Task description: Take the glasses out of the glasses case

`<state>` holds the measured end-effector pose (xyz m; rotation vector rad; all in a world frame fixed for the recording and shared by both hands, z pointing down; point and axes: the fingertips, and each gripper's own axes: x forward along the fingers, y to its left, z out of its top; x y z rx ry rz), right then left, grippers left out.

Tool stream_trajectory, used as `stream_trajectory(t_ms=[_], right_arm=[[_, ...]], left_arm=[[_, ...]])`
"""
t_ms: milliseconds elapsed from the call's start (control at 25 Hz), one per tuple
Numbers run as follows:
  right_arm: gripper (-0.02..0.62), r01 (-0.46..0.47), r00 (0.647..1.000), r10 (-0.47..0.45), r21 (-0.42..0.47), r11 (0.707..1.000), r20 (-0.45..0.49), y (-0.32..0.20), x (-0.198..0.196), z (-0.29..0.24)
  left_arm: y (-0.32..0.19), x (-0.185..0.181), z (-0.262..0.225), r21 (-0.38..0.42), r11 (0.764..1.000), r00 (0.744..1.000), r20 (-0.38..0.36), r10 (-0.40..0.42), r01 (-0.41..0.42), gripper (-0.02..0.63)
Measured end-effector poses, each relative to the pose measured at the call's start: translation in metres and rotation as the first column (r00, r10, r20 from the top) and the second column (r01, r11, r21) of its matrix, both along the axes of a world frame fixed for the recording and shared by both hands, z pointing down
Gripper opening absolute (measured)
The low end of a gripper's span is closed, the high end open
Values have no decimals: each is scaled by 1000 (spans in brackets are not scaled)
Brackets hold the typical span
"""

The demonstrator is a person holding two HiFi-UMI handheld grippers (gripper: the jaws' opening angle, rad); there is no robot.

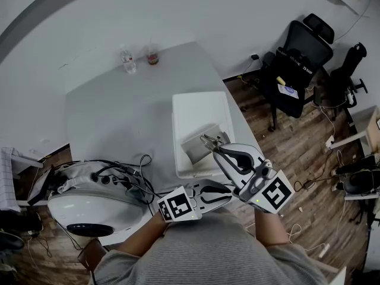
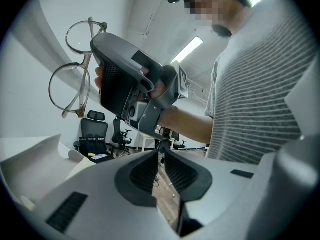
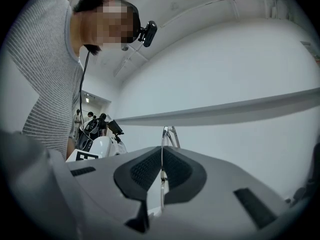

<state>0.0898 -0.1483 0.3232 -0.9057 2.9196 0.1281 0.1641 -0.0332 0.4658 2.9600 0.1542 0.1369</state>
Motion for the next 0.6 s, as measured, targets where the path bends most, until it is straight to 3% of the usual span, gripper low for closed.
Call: stream_trajectory(t_ms=[600], right_arm=[[17,0,1000,0,15,1000,2,-3,2,-4]], left_arm=[[-1,2,1,-3,1000,1000,2,0,0,48]])
